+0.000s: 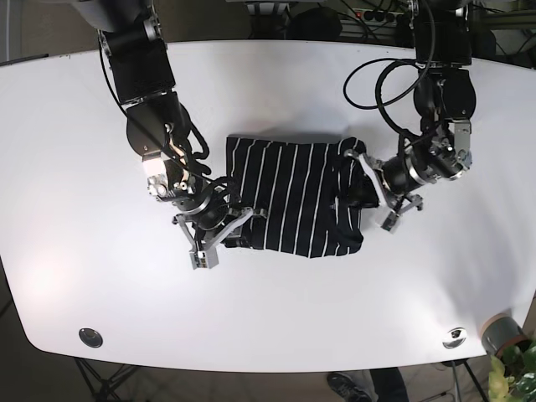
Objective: Fold the T-shirt properly
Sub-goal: 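Release the shirt and move the right gripper to its side edge, then grasp the folded shirt's sides with both grippers and rotate it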
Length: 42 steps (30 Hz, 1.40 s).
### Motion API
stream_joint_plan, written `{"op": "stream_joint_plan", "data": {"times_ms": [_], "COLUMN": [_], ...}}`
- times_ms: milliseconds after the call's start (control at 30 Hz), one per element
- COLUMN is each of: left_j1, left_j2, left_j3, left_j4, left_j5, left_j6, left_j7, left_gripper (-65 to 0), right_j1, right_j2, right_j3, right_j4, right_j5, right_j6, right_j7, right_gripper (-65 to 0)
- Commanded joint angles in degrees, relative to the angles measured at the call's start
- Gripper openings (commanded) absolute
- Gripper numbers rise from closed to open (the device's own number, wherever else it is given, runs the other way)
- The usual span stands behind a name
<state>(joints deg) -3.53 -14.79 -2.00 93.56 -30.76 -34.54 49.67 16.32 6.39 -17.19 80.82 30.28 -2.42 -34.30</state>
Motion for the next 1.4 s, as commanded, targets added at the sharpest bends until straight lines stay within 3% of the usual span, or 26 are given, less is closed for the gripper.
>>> {"op": "stream_joint_plan", "data": {"times_ms": [0, 100, 333, 500, 633, 900, 1267, 1367], "left_j1": [-0.91, -0.91, -0.03, -0.03, -0.03, -1.0, -9.61, -13.04], "left_j2": [0.5, 3.58, 4.9, 4.02, 1.47, -2.49, -2.75, -2.58], "left_j3": [2.04, 2.84, 2.84, 2.57, 2.22, 2.13, 3.27, 6.26], "left_j4": [2.05, 2.13, 1.69, -0.68, -5.25, -14.13, -16.94, -20.64], "left_j5": [1.01, 4.43, 11.82, 13.14, 13.05, 13.14, 13.4, 16.21], "left_j6": [-0.4, -0.4, -0.49, -0.75, -0.75, -0.58, -0.49, -0.49], "left_j7": [-1.63, -1.63, -1.71, -1.8, -2.59, -9.8, -10.07, -10.42], "left_gripper": [-58.3, -58.3, -58.6, -58.6, -58.6, -58.3, -58.3, -58.3], "right_j1": [2.72, 6.06, 7.82, 8.34, 8.26, 7.99, 2.89, 0.43], "right_j2": [-0.28, -0.28, -0.28, -0.11, 0.86, 1.04, 1.39, 2.35], "right_j3": [0.27, 0.27, 0.27, 0.27, 0.27, 0.18, 0.0, 0.0], "right_j4": [-2.18, -8.16, -19.15, -25.12, -26.35, -26.27, -21.52, -18.53], "right_j5": [0.62, 0.53, 0.44, 0.44, 0.44, 0.44, 0.44, 0.44], "right_j6": [1.14, 1.32, 4.48, 7.12, 7.21, 7.21, 7.21, 7.21], "right_j7": [1.82, 2.26, 9.03, 11.93, 13.16, 13.16, 12.9, 12.9], "right_gripper": [-50.1, -50.1, -49.9, -50.3, -50.3, -50.4, -50.4, -50.4]}}
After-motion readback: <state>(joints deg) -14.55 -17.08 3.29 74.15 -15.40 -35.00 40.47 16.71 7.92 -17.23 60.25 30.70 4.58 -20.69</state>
